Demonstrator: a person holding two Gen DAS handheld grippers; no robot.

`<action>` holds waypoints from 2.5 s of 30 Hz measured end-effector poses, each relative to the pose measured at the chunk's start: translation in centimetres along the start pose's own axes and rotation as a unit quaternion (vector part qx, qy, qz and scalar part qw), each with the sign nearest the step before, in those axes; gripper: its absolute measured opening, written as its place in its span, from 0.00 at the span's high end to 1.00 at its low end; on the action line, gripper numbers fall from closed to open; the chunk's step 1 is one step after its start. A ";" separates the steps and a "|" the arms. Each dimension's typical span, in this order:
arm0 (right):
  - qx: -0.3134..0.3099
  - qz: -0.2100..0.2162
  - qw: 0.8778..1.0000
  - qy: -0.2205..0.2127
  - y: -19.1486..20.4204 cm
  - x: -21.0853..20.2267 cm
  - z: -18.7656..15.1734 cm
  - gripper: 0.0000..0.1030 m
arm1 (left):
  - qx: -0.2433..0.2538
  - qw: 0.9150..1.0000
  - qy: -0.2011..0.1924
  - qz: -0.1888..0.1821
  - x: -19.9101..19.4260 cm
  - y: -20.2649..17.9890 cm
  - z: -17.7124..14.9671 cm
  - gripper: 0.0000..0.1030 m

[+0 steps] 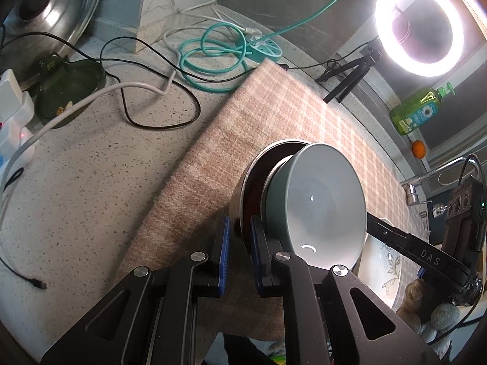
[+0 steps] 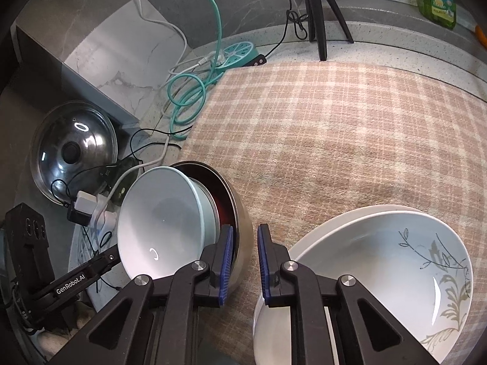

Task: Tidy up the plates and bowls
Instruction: 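Move both grippers to the steel bowl stack rim and close on it, then lift the nested bowl stack and carry it over the floral plate stack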

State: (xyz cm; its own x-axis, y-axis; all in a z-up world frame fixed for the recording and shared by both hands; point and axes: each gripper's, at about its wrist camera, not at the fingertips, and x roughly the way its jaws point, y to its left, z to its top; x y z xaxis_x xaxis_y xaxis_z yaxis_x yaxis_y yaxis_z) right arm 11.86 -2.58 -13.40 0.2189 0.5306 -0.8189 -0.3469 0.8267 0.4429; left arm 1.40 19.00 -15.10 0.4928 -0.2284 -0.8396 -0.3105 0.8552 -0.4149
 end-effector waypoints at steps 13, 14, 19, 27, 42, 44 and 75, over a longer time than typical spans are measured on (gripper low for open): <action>0.002 -0.001 1.000 0.018 0.2 1.4 0.2 0.92 | 0.004 1.000 0.004 0.001 0.5 -0.1 0.5 0.91; 0.002 -0.001 1.000 0.019 0.1 1.5 0.2 0.92 | 0.004 1.000 0.004 0.001 0.6 -0.1 0.5 0.91; 0.007 -0.002 1.000 0.019 0.0 1.5 0.3 0.92 | 0.003 1.000 0.003 0.001 0.5 -0.1 0.4 0.91; 0.017 -0.002 1.000 0.019 -0.1 1.5 0.3 0.92 | -0.002 1.000 0.003 -0.005 0.4 0.1 0.3 0.92; 0.022 -0.001 1.000 0.014 0.0 1.0 0.2 0.92 | 0.003 1.000 -0.008 -0.008 -0.3 -0.3 0.7 0.92; 0.023 0.000 1.000 0.012 0.1 0.8 0.3 0.92 | 0.004 1.000 -0.012 -0.008 -0.6 -0.4 0.8 0.92; 0.054 -0.004 0.997 -0.052 -2.9 -6.6 -0.7 0.92 | 0.069 0.996 -0.028 -0.042 -2.7 -6.6 0.0 0.92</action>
State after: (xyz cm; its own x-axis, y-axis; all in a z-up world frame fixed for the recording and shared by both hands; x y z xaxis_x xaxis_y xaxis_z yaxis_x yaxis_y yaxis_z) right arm 10.81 -8.56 -9.52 0.3167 0.5361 -0.7825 -0.2462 0.8432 0.4780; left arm 2.15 13.97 -10.12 0.5581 -0.2794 -0.7813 -0.1529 0.8908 -0.4278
